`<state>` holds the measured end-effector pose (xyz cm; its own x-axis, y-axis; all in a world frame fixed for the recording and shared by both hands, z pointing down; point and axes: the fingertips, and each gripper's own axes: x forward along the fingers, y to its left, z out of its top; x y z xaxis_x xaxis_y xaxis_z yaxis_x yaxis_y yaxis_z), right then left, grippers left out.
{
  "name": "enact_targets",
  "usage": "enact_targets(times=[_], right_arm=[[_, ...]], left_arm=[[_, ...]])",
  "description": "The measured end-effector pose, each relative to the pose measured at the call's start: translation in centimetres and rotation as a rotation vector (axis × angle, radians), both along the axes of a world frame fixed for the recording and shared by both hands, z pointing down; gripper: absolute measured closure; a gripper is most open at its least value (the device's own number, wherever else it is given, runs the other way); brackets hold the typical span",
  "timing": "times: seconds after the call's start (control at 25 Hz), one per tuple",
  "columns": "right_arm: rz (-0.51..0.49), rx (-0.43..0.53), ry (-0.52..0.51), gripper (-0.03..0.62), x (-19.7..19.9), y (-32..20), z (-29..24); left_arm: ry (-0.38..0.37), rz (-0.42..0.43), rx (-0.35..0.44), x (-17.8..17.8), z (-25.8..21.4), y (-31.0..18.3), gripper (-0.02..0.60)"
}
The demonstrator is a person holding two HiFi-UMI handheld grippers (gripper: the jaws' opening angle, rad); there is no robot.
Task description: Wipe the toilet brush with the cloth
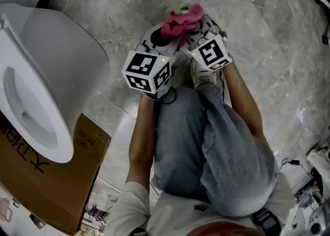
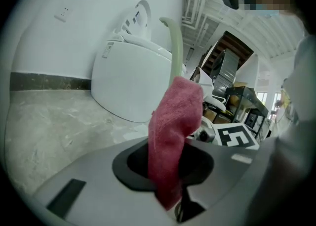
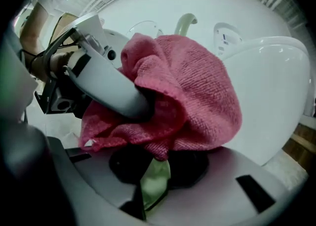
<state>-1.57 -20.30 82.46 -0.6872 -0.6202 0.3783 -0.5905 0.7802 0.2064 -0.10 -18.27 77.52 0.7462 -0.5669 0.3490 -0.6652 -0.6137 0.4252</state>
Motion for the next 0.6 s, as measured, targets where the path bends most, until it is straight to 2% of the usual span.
enact_targets(times=[0.28,0.48,0.6], right_arm=[[-0.01,-0.008,-0.022,0.536,-0.4,-0.1,-0.2],[-0.018,-0.003,-0.017,0.536,-0.7,0.0,-0.3],[-0.021,-0.007,-0.019,0.536,-0.7,-0.1,-0.3]], left_arm=[[0.033,-0.01,0.11,-0.1,-5.6,-1.3,0.492],[0.122,-0.062,0.169,-1.6,-10.0,-2.2,0.492],[0.151,-0.09,0.222,-2.4,-13.4,-3.4,0.492]])
